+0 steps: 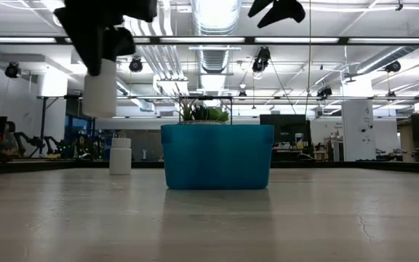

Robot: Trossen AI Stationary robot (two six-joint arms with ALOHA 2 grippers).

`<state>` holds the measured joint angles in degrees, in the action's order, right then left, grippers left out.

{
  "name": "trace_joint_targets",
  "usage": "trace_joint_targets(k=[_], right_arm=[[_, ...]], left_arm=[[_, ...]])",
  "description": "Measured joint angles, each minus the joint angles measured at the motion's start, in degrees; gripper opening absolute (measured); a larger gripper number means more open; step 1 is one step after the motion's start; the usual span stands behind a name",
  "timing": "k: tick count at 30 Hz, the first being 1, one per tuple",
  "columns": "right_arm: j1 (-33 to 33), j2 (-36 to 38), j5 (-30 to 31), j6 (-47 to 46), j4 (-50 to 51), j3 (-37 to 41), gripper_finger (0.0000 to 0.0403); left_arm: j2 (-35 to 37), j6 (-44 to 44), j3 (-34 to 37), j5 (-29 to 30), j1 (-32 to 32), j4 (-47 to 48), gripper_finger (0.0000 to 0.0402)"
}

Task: Pick and place pill bottles into a basket
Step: Put the white medicine bottle into the blue bin

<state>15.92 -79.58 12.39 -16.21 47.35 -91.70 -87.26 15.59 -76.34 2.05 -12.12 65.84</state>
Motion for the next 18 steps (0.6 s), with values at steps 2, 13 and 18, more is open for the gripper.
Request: trace_joint_targets(k=[2, 13, 18], right_arm=[[0.0, 0.4, 0.3, -0.2, 0.7, 0.0, 0.0219], [0.0, 4.8, 4.3, -0.8, 2.6, 0.0, 0.0219], [0.0, 6.2, 4.4, -0.9, 3.9, 0.0, 0.0219]], left_arm=[[-2.5, -2.9, -2.8, 0.0, 0.7, 1.2, 0.0145], [-12.1, -10.5, -14.1, 0.1, 2.4, 4.1, 0.0145], [-14.4, -12.8, -17.6, 0.1, 3.7, 4.6, 0.0145]])
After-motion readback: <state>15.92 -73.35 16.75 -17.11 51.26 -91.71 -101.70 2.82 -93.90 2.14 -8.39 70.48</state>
